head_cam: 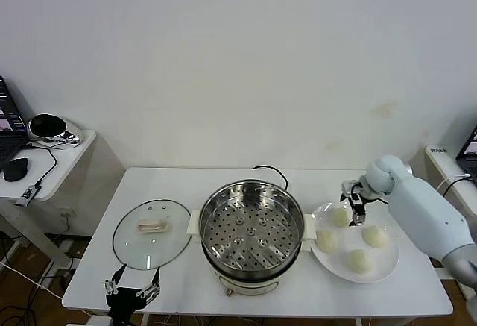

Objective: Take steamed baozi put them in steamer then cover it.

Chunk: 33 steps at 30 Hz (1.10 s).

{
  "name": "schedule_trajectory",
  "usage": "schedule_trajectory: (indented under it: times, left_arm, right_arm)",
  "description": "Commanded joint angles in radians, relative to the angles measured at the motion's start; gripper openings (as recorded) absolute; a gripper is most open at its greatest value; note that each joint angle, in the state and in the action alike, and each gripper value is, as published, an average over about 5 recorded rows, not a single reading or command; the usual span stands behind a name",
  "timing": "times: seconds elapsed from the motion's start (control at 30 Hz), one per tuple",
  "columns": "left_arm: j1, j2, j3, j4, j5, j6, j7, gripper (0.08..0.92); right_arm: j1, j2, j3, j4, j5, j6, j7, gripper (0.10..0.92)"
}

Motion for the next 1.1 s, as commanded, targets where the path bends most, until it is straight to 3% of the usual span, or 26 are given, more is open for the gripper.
schedule_trajectory:
  times: [0.03,0.5,0.8,1.1]
  left_arm:
    - [0.007,-0.001,0.004,-0.01,0.014,0.0,0.001,0.823]
    - [0.014,-0.004,0.008,-0.01,0.017,-0.001,-0.001,0.823]
    - [0.012,-0.003,0.01,-0.004,0.018,-0.001,-0.001,0.823]
    - [0.011,-0.005,0.017,-0.001,0.021,-0.001,-0.001,0.823]
  right_arm:
    - [0.02,0.03,-0.016,-0.045,-0.021,0.014,-0.009,0.823]
    - [0.004,0.024,-0.009,-0.043,-0.018,0.006,0.005,0.816]
    - [0.002,0.02,-0.005,-0.049,-0.005,-0.009,0.024,0.653]
    - [0.009,0.005,-0.002,-0.037,0.041,-0.023,0.027,0.609]
